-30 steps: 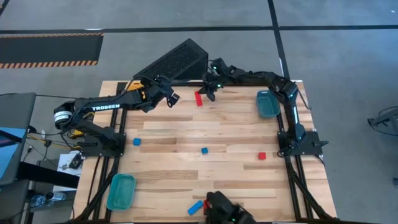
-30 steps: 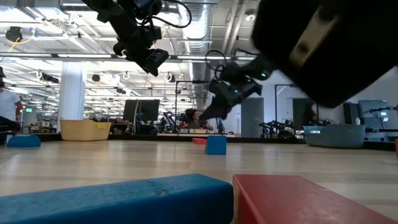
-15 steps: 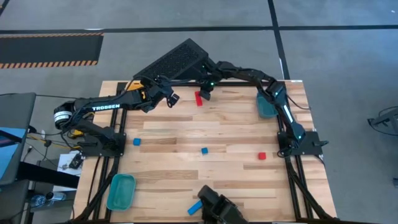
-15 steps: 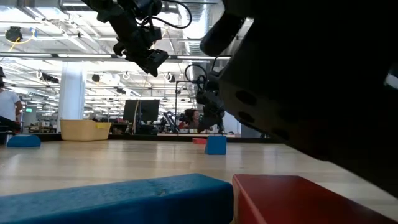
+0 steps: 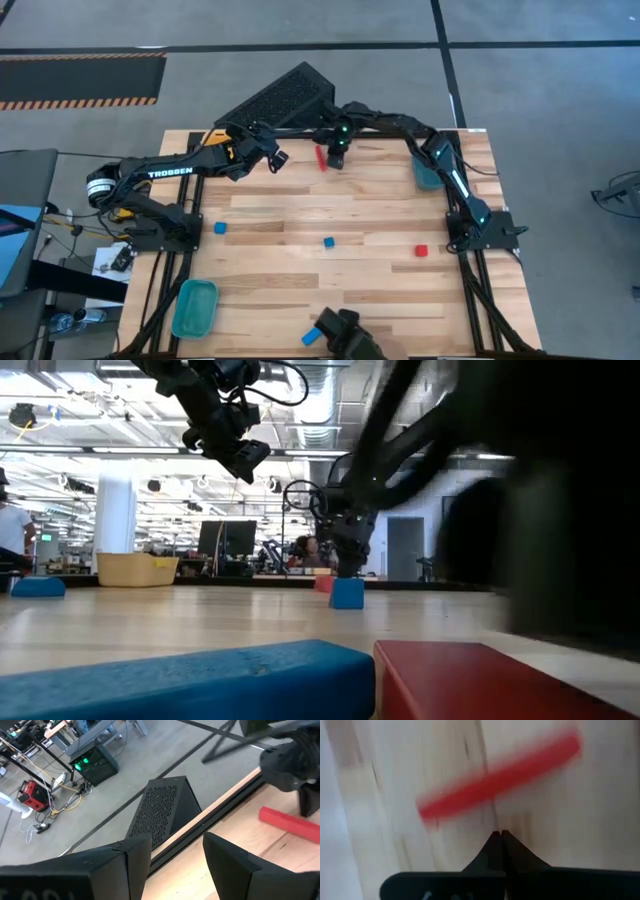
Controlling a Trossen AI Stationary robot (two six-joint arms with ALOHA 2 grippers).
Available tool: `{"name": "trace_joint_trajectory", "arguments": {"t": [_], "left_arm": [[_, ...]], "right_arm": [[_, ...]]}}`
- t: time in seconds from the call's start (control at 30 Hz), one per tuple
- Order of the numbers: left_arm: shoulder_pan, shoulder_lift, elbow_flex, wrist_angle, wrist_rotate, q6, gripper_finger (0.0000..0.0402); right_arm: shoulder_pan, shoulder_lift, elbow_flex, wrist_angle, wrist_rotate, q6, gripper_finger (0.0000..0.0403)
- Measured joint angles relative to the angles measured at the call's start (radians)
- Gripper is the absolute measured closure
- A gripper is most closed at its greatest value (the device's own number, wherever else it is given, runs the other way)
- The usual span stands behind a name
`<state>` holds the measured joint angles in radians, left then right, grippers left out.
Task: Sort & place blocks by color
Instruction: Put the top left red block into the dark blue bin
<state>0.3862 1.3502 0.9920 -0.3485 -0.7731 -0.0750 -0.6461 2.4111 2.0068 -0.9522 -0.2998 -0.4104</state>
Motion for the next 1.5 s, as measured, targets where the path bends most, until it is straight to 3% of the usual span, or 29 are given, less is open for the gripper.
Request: {"name": "trace_joint_trajectory", "arguments": {"t": [0.23, 0.5, 0.87, 1.0, 1.3, 1.5], "left_arm": [[0.000, 0.000, 0.000, -0.024, 0.000, -0.004, 0.0228], [0.000, 0.000, 0.000, -0.027, -0.001, -0.004, 0.0228], [0.000, 0.000, 0.000, -0.023, -0.001, -0.010, 0.0228], [0.000, 0.000, 0.000, -0.023, -0.001, -0.011, 0.0228], [0.000, 0.000, 0.000, -0.019, -0.001, -0.016, 0.0228], [0.000, 0.000, 0.000, -0.019, -0.001, -0.018, 0.0228]], "right_arm": [[-0.009, -0.025, -0.004, -0.151, 0.041, -0.011, 0.0403], [0.014, -0.096, 0.000, 0.043, -0.017, -0.020, 0.0403], [0.092, -0.083, 0.000, 0.075, -0.050, -0.119, 0.0403], [0.085, -0.083, -0.001, 0.055, -0.045, -0.126, 0.0403], [0.078, -0.083, -0.035, 0.101, -0.059, -0.311, 0.0403], [0.070, -0.083, -0.037, 0.100, -0.065, -0.320, 0.0403]]}}
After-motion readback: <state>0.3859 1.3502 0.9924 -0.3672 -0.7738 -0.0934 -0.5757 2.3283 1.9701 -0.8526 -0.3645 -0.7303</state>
